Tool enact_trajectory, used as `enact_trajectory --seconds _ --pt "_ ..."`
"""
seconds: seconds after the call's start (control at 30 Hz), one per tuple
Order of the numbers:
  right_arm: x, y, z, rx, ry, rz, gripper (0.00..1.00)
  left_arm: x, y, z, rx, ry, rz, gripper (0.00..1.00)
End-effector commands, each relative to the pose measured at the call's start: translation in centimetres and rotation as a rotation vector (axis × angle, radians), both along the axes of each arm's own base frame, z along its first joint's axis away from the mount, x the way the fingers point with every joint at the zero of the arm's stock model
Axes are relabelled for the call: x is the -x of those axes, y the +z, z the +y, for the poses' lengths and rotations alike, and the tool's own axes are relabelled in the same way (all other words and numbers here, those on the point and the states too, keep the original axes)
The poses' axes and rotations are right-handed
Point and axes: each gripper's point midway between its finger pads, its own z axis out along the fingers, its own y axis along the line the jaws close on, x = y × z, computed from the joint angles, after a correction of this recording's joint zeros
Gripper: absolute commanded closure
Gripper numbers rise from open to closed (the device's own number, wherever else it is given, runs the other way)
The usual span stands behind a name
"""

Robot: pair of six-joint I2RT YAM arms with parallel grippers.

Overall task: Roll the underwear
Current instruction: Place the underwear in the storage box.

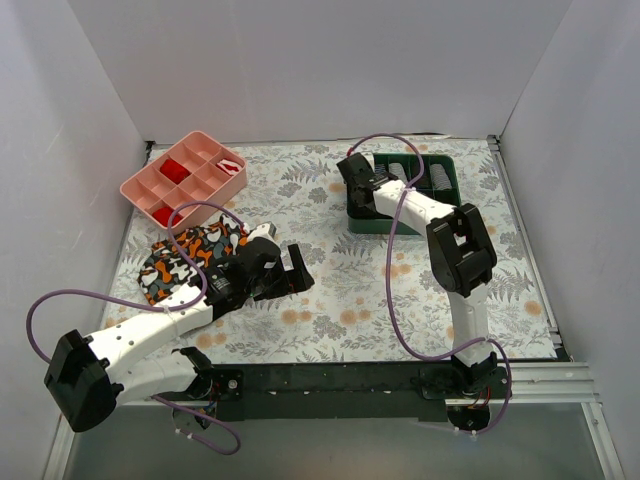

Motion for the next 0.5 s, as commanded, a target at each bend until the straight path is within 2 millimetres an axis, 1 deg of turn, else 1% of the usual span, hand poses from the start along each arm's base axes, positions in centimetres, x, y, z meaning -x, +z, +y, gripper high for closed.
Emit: enact_trajectory --seconds 0.0,0.07,0.13,0.17,0.2,0.27,0.3,0.33,0.47 --pt "1.5 -0.5 1.6 -0.052 0.022 0.052 0.99 0.0 -0.6 0.3 -0.013 0.008 0.009 0.02" --pt "1.9 -0.9 1.6 -0.047 0.031 0.078 0.97 0.0 -0.6 0.3 -0.012 0.009 0.01 0.02" --pt "2.3 -0.8 1.6 -0.051 0.041 0.088 0.89 0.0 -0.7 0.3 -0.01 0.01 0.012 0.02" --pt "2.4 -0.7 1.7 -0.055 0.047 0.092 0.81 0.0 -0.7 0.2 -0.009 0.009 0.013 0.02" --pt "2.5 -0.5 1.8 -0.055 0.056 0.086 0.76 0.0 -0.6 0.2 -0.008 0.009 0.012 0.02" --pt "2.5 0.2 1.7 -0.063 0.066 0.072 0.6 0.0 -0.7 0.2 -0.008 0.01 0.013 0.02" --pt "2.5 0.5 1.8 -0.068 0.071 0.063 0.51 0.1 -0.7 0.3 -0.008 0.011 0.015 0.02" --pt "2.3 1.4 1.8 -0.078 0.075 0.042 0.48 0.1 -0.7 0.3 -0.008 0.011 0.015 0.02" --pt "1.8 3.1 1.8 -0.075 0.086 0.0 0.4 0.2 -0.9 0.2 -0.007 0.012 0.024 0.02"
